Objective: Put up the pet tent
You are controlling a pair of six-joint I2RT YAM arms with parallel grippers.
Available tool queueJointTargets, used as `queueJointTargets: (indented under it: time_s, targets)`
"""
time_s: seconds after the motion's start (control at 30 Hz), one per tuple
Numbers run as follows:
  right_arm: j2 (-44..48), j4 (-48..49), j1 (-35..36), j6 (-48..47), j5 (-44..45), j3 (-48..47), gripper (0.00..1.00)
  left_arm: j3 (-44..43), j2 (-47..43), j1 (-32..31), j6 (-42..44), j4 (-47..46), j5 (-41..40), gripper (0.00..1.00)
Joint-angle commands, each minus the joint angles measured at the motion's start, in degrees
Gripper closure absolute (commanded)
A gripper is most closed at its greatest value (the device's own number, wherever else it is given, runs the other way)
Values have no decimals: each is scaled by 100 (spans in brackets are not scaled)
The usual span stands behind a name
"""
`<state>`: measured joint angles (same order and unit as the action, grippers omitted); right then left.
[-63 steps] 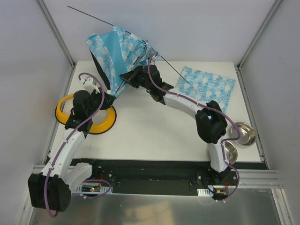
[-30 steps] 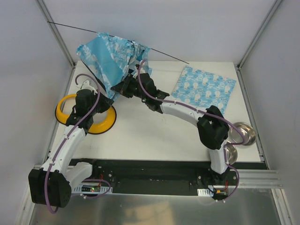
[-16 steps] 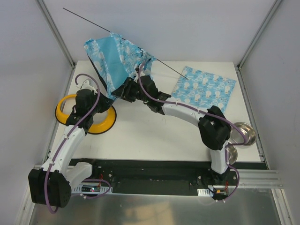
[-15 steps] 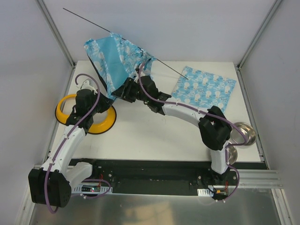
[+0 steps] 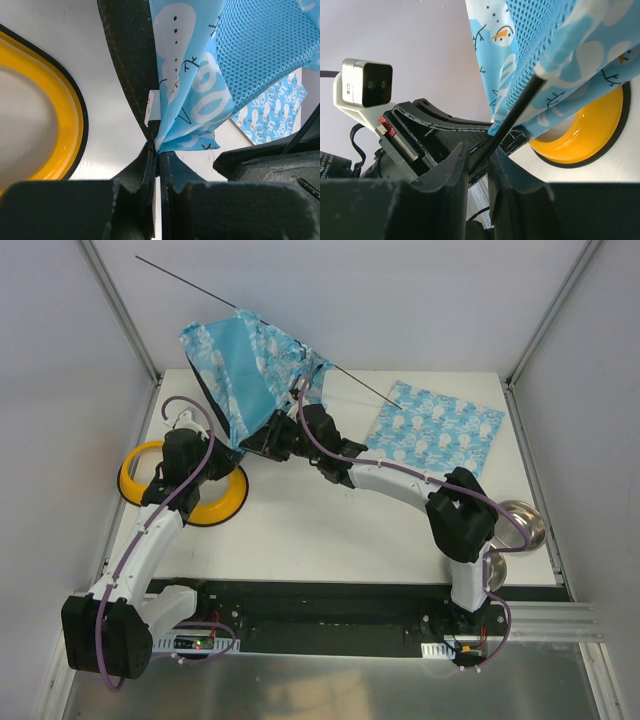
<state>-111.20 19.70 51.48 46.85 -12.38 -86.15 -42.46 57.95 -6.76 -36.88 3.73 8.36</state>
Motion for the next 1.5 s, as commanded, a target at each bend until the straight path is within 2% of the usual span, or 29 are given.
queueJointTargets:
  time_s: [0.0,0.07,0.13,0.17,0.37,0.7,0.97,1.17,1.47]
  targets:
    - [151,324,55,105,-247,-34,76,-289,49,26,67,-293,-344,100]
    - [221,332,63,70,-238,71,81,-307,49,26,67,-302,-352,100]
    - [283,332,64,26,-151,168,99,-298,58,26,93,-294,-335,100]
    - [300,332,64,-9,-81,186,100,-307,58,26,111,-294,-309,100]
    - [476,516,-85,-141,648,230,100,-184,-100,26,506,-346,-116,100]
    - [467,1105,-753,508,983,72,100,-53,-337,26,1025,-355,236,100]
    - [125,1809,-1158,1441,1045,-182,100,536,-399,26,1412,-1357,869,100]
    - [-25,1844,-1167,1345,1501,-359,100,747,-469,26,1667,-1541,1036,100]
    - [-314,1660,-1193,1125,2073,-561,100,915,-627,26,1746,-1603,816,100]
